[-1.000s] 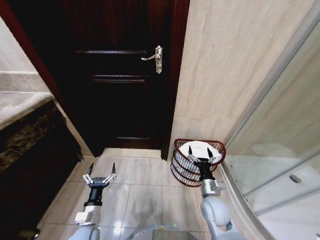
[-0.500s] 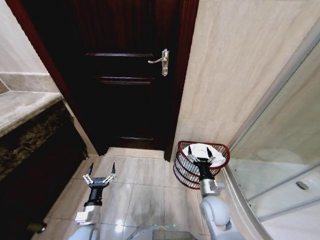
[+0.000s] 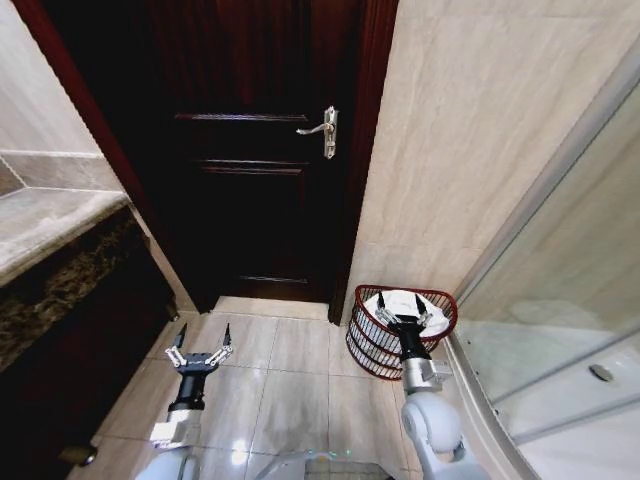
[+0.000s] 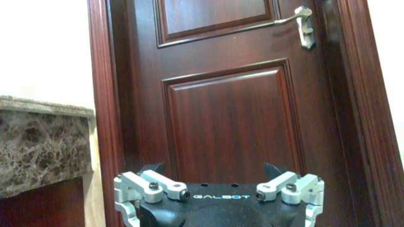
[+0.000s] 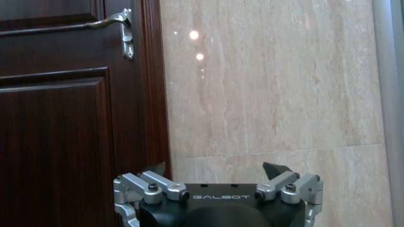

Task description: Discard the used towel into the hamper.

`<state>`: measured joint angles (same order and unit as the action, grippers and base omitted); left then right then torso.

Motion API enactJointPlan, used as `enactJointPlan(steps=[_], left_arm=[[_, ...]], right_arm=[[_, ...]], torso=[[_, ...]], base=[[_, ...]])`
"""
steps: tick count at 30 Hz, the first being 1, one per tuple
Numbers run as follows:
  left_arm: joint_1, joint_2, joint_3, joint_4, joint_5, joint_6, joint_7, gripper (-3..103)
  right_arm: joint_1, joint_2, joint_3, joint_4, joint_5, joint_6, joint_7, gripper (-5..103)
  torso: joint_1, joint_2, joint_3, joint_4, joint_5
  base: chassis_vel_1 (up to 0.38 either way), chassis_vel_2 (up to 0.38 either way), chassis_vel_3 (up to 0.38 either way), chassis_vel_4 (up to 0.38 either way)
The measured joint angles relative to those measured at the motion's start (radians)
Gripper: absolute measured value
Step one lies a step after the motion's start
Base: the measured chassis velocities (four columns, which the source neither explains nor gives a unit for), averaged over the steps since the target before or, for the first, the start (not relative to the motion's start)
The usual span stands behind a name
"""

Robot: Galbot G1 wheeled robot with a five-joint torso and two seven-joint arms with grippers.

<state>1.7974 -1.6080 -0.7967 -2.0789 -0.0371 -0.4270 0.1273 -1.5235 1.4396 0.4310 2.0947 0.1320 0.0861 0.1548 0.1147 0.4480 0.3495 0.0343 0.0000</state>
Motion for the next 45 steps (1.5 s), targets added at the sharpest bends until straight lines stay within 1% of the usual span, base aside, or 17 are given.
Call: enactJointPlan(steps=[7, 14, 19, 26, 28, 41, 45], left_arm=[[-0.002, 0.000, -0.002, 0.000, 0.002, 0.002, 0.000, 100], [-0.004, 0.000, -0.005, -0.016, -0.030, 0.023, -0.009, 100], [-0.007, 0.000, -0.007, -0.021, 0.000, 0.027, -0.009, 100], [-0.012, 0.000, -0.003, -0.034, -0.005, 0.049, -0.012, 100], [-0.014, 0.000, -0.004, -0.035, 0.007, 0.052, -0.014, 100], [-0.016, 0.000, -0.003, -0.040, -0.016, 0.054, -0.015, 100], [-0.016, 0.000, -0.002, -0.063, -0.016, 0.060, -0.014, 100]], right_arm=[[-0.001, 0.000, 0.010, 0.009, -0.003, -0.007, -0.006, 100], [-0.008, 0.001, 0.009, 0.020, -0.003, -0.017, -0.008, 100], [-0.009, 0.001, 0.012, 0.021, -0.002, -0.017, -0.008, 100], [-0.012, 0.004, 0.015, 0.031, 0.035, -0.024, -0.007, 100], [-0.011, 0.003, 0.019, 0.031, 0.040, -0.024, -0.007, 100], [-0.007, 0.003, 0.018, 0.027, 0.038, -0.023, -0.010, 100], [-0.005, 0.002, 0.030, 0.038, 0.032, -0.023, -0.015, 100]], torso=[[0.006, 0.016, 0.010, 0.0000, 0.0001], [0.014, 0.036, 0.022, 0.0000, 0.0000], [0.018, 0.047, 0.029, 0.0000, 0.0000], [0.023, 0.062, 0.038, 0.0000, 0.0000], [0.026, 0.070, 0.043, 0.0000, 0.0000], [0.036, 0.095, 0.058, 0.0001, 0.0000], [0.042, 0.109, 0.066, 0.0001, 0.0001]], base=[[0.000, 0.000, 0.000, 0.000], [0.000, 0.000, 0.000, 0.000], [0.000, 0.000, 0.000, 0.000], [0.000, 0.000, 0.000, 0.000], [0.000, 0.000, 0.000, 0.000], [0.000, 0.000, 0.000, 0.000], [0.000, 0.000, 0.000, 0.000]])
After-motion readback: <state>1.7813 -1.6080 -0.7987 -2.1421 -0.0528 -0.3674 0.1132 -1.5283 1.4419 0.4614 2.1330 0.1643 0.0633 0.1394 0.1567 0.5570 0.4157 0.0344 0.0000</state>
